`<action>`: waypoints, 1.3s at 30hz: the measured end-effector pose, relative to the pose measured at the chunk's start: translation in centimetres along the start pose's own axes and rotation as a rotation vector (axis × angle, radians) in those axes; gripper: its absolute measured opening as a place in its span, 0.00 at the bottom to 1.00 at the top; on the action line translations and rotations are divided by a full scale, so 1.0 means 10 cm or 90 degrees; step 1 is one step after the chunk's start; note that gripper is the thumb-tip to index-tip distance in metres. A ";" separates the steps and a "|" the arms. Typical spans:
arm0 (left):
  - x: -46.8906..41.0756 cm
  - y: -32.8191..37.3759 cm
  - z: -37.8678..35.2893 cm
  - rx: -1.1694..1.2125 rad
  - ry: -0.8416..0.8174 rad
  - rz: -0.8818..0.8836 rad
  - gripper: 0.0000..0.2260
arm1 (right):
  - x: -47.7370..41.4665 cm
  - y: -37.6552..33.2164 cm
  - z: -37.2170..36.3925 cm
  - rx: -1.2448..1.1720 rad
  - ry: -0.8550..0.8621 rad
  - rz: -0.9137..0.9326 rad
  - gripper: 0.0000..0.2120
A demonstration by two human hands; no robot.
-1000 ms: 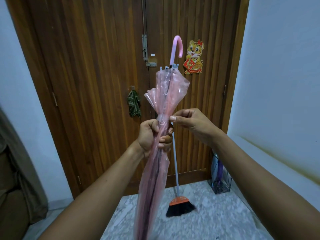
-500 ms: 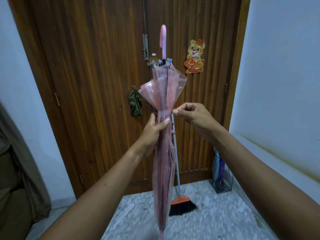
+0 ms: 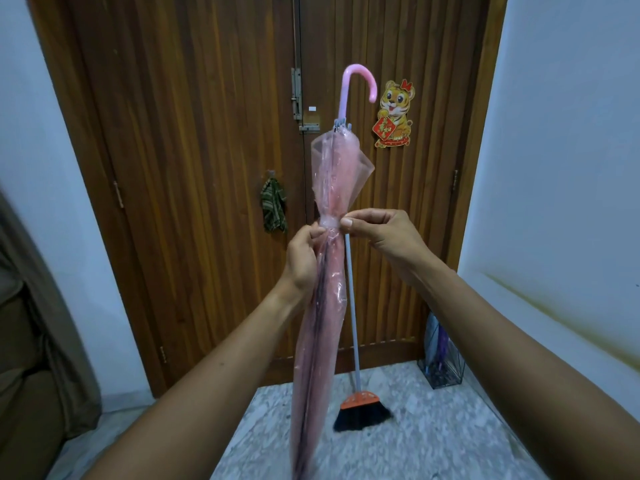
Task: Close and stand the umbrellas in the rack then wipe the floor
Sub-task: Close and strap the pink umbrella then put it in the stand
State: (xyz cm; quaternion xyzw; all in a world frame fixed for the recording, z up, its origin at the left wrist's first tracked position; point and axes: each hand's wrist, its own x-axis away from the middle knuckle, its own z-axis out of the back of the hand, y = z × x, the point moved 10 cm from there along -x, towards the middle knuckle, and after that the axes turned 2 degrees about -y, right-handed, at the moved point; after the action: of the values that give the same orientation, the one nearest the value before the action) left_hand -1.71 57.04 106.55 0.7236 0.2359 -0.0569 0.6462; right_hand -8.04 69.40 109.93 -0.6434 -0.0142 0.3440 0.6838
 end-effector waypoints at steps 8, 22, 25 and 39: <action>-0.01 -0.03 -0.07 -0.003 -0.102 0.047 0.27 | -0.01 -0.03 -0.12 -0.025 -0.059 -0.031 0.03; -0.07 -0.10 0.08 0.017 -0.158 0.081 0.29 | -0.09 -0.12 -0.33 -0.032 -0.100 -0.003 0.04; -0.07 -0.06 0.15 0.002 -0.140 0.054 0.29 | -0.12 -0.11 -0.42 -0.017 -0.110 0.013 0.06; -0.13 -0.27 0.36 -0.043 -0.215 0.030 0.30 | -0.10 0.08 -0.62 0.045 -0.094 -0.014 0.06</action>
State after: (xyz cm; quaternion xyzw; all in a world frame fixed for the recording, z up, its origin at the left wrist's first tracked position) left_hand -3.16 53.43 104.04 0.6867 0.1087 -0.1548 0.7019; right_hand -6.30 63.41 108.57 -0.5918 -0.0593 0.3830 0.7068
